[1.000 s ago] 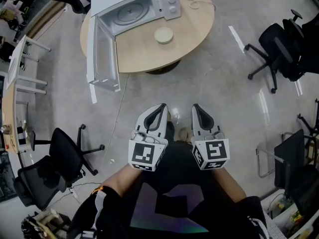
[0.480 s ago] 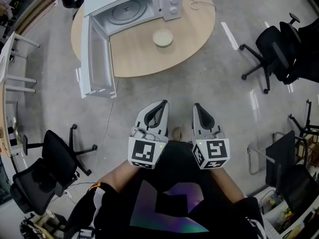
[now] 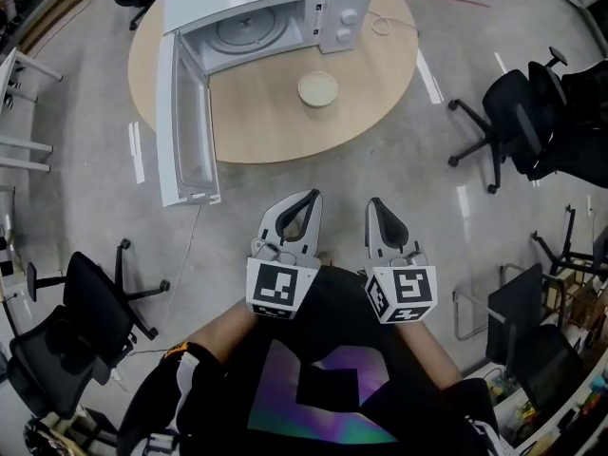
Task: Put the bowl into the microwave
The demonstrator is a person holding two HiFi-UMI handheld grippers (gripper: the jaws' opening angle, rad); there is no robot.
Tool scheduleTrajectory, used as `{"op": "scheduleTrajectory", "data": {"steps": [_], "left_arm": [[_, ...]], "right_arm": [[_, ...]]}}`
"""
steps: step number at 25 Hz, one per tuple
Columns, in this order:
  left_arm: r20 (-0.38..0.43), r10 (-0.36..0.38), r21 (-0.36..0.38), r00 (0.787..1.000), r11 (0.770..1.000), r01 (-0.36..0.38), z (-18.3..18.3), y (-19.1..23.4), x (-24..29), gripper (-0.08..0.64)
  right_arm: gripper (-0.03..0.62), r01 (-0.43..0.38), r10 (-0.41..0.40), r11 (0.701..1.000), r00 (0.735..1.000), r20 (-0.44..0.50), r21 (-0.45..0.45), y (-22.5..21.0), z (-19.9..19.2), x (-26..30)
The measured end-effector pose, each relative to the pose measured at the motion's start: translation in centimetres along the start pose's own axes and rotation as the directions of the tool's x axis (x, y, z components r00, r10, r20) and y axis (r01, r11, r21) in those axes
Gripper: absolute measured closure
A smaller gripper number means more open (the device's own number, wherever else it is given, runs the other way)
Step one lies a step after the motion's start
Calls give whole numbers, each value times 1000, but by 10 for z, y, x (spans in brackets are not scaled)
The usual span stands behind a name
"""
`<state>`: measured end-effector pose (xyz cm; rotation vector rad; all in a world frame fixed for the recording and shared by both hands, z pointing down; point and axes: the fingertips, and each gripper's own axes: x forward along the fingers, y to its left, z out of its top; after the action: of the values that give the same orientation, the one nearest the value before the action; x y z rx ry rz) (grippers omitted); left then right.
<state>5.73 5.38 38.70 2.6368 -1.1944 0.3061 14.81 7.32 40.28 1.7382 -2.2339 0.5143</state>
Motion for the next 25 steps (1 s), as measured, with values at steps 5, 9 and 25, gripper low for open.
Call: {"op": "scheduleTrajectory", "data": {"steps": [5, 9, 25], "left_arm": [[28, -24, -36, 999, 999, 25, 9, 20, 15, 514], [36, -37, -45, 999, 998, 39, 14, 37, 21, 514], [46, -46, -52, 998, 998, 48, 32, 77, 51, 514]], "right_arm": [[577, 25, -25, 1000, 1000, -12, -18, -2, 14, 21], [577, 38, -38, 999, 999, -16, -31, 2, 23, 37], [577, 36, -36, 999, 999, -21, -19, 3, 44, 83]]}}
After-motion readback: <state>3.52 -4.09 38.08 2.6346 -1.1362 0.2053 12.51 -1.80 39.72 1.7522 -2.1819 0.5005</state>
